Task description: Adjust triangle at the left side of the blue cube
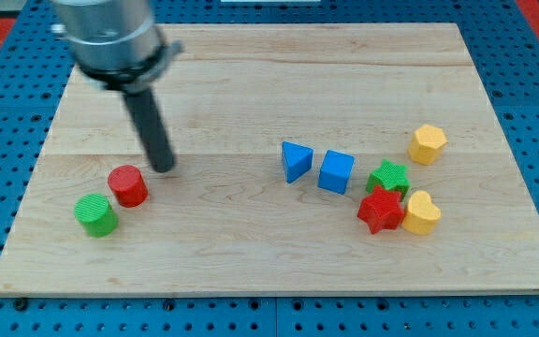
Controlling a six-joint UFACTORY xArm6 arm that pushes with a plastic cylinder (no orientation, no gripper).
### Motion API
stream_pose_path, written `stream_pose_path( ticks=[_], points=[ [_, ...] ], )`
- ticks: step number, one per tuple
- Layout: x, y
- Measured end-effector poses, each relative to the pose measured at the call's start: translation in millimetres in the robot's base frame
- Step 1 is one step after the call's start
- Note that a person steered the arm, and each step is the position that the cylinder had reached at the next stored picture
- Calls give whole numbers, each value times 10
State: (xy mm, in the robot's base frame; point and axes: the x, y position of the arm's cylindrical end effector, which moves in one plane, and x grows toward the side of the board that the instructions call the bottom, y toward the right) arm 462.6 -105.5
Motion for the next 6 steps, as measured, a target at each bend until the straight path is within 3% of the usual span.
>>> stream_pose_path(
  ticks=[2, 4, 6],
  points=[
    [-539, 1328],
    [-210, 1517],
    [-218, 1598]
  ],
)
